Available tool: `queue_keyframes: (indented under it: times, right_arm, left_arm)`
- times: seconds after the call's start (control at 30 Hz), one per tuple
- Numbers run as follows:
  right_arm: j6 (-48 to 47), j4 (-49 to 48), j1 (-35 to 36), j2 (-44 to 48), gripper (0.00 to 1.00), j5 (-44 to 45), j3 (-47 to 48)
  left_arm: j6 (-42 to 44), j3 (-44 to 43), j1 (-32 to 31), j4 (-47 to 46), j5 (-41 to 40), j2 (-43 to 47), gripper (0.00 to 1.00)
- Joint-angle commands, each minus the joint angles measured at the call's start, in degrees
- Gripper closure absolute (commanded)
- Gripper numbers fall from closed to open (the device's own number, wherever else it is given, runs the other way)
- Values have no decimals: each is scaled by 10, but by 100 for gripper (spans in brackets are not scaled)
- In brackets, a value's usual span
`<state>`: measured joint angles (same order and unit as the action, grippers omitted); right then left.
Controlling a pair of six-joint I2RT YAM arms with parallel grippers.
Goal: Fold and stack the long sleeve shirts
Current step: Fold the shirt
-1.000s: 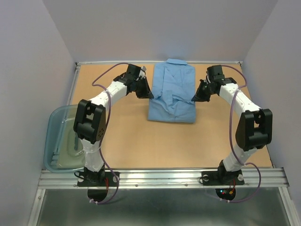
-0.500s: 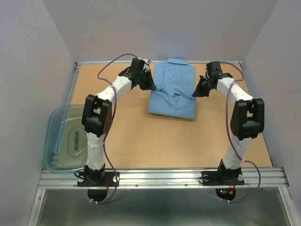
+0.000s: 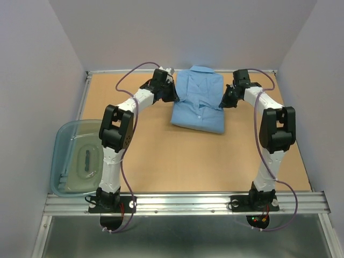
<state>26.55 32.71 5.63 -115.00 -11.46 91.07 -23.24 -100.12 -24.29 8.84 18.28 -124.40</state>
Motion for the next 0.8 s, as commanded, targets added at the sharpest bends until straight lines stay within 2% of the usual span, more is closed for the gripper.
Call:
queue_keyframes:
  times: [0.0, 0.47, 0.6, 0.7, 0.77]
  right_arm:
    - [-10, -41, -4, -22, 99, 21, 45]
    - [-11, -57, -6, -65, 96, 48, 97]
    - [-8, -59, -6, -73, 95, 53, 111]
    - [-4, -59, -7, -85, 91, 57, 115]
    - [-4, -60, -7, -89, 87, 57, 116]
  left_arm:
    - [14, -32, 1, -47, -16, -5, 96]
    - [27, -36, 1, -86, -62, -29, 89]
    - [36, -50, 1, -86, -69, -43, 81]
    - [39, -61, 1, -85, -69, -52, 69]
    - [42, -60, 1, -86, -71, -52, 55]
